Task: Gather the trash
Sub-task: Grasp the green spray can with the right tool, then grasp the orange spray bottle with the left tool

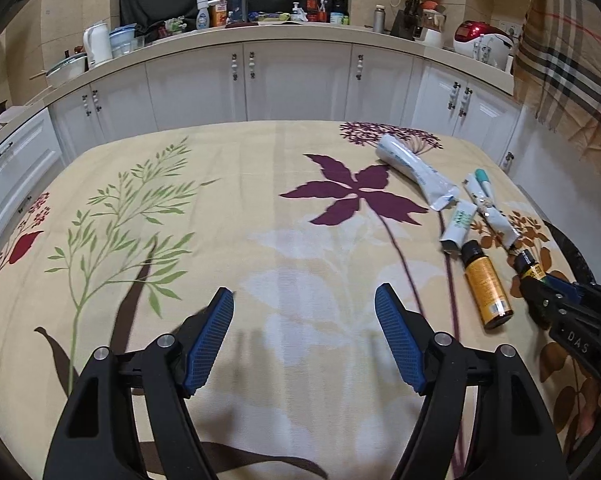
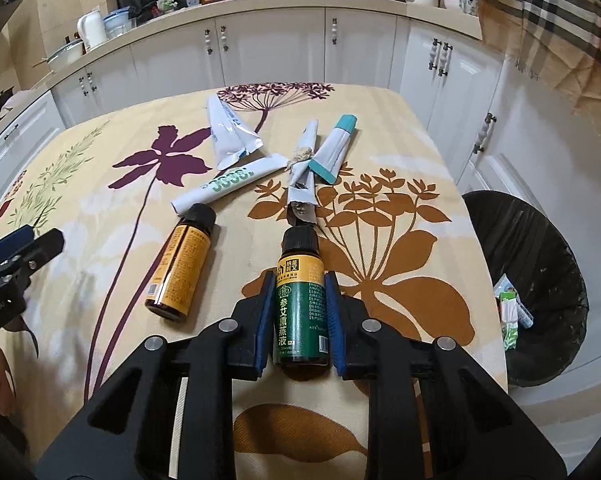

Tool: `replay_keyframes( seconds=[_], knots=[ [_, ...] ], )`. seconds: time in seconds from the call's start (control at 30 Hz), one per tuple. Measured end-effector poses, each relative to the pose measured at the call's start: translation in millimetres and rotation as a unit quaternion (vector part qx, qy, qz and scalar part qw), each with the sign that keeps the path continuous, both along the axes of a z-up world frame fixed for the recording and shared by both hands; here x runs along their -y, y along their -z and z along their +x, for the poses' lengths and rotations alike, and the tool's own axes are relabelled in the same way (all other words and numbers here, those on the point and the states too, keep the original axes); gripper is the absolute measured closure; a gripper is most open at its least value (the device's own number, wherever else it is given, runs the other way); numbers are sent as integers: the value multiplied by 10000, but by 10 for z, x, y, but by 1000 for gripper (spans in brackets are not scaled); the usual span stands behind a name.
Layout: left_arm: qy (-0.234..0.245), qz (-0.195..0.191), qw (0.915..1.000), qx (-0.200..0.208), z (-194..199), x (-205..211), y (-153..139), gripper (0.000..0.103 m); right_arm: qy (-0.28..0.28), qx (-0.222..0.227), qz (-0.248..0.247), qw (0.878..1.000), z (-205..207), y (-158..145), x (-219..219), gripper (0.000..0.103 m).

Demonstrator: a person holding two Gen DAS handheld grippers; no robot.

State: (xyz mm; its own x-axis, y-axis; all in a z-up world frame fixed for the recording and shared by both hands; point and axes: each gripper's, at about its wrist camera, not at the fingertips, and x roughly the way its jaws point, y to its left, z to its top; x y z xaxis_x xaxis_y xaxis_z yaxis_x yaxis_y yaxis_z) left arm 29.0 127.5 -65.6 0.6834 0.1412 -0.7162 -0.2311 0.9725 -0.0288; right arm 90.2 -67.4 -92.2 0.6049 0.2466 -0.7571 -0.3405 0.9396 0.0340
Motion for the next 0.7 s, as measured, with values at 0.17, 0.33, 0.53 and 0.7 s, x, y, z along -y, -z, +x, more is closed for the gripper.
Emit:
replay_keyframes(
  seconds=[0.17, 0.33, 0.53, 0.7],
  knots=[
    [225, -17, 9997, -23, 59, 209, 0, 32, 63, 196, 103, 9997, -64, -96, 89, 80],
    [480, -63, 9988, -25, 140, 476, -2, 32, 261, 372, 158, 9988, -83, -177, 289, 80],
    [789, -62, 9968, -53, 274, 812, 17, 32, 525, 426, 308, 9972, -68, -183, 599, 80],
    [900, -29, 9958, -180, 415, 988, 78, 32, 653, 441, 420, 9960, -52, -176, 782, 80]
  ],
)
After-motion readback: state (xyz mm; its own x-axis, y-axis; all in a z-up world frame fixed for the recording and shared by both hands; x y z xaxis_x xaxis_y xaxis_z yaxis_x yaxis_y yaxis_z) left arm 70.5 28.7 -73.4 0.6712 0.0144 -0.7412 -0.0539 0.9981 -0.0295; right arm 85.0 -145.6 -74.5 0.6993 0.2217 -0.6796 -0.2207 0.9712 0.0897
